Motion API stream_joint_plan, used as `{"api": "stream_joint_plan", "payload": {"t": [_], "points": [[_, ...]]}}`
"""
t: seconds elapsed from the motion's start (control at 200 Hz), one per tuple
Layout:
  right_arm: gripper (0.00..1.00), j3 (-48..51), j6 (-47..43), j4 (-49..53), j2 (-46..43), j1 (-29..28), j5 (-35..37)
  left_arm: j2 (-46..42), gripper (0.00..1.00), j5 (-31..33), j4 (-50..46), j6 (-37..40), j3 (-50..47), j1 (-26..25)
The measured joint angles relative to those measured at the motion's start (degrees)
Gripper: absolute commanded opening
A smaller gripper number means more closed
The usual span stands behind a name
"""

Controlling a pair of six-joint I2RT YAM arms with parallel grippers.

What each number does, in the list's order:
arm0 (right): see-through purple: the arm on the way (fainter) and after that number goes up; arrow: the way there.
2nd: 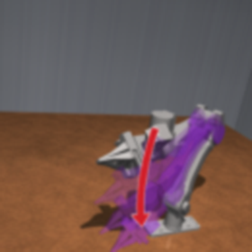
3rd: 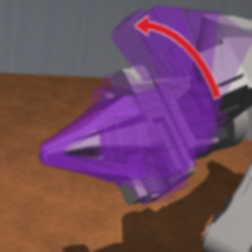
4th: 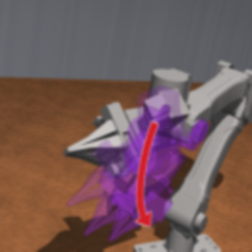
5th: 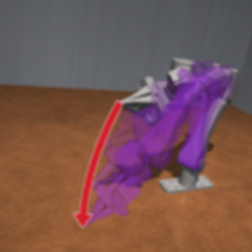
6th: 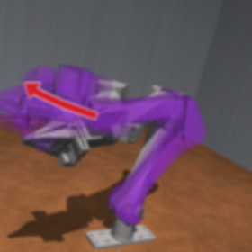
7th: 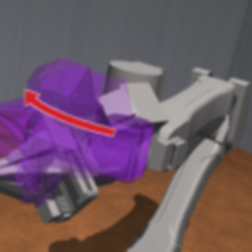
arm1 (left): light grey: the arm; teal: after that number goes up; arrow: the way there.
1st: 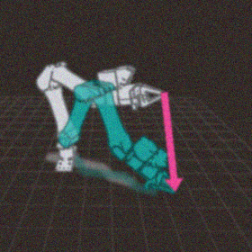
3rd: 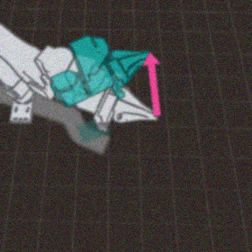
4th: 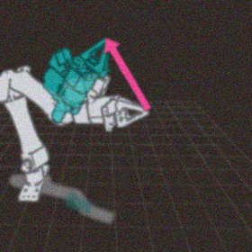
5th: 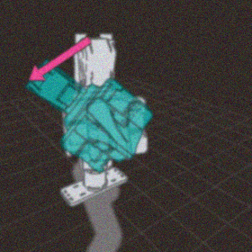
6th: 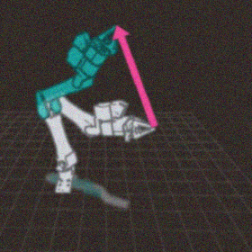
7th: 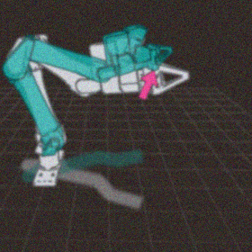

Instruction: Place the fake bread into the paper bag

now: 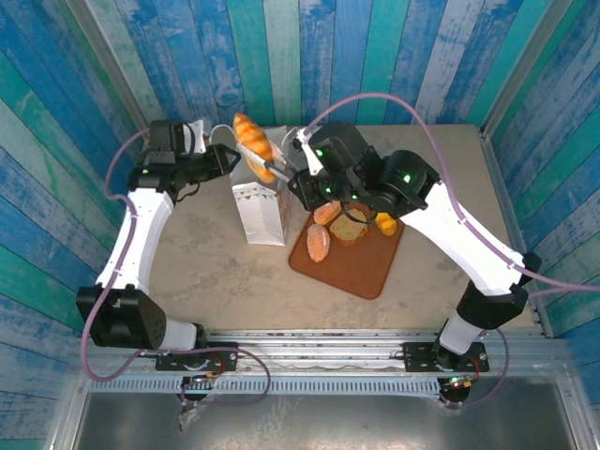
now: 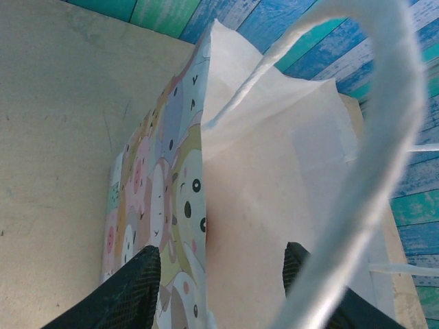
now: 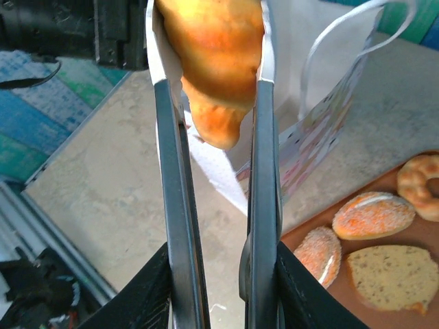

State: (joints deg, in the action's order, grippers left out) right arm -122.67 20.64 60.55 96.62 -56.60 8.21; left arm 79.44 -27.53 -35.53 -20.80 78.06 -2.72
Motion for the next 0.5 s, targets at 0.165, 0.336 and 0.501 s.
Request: {"api": "stream_joint_plan", "payload": {"t": [0.165, 0.336, 0.501], "points": [[0.33, -1.6, -1.2, -2.0, 2.7, 0.3, 3.3, 0.0, 0.49, -0.8, 0.5, 0.0, 0.0, 0.0], [0.34, -2.9, -2.3, -3.2, 6.0, 0.5, 4.0, 0.0, 0.45, -0.9, 0.5, 0.4, 0.0, 0.0], [0.34, -2.9, -2.8, -3.1, 8.2, 0.8, 4.0, 0.0, 0.44, -0.6, 0.4, 1.0, 0.0, 0.0]]}}
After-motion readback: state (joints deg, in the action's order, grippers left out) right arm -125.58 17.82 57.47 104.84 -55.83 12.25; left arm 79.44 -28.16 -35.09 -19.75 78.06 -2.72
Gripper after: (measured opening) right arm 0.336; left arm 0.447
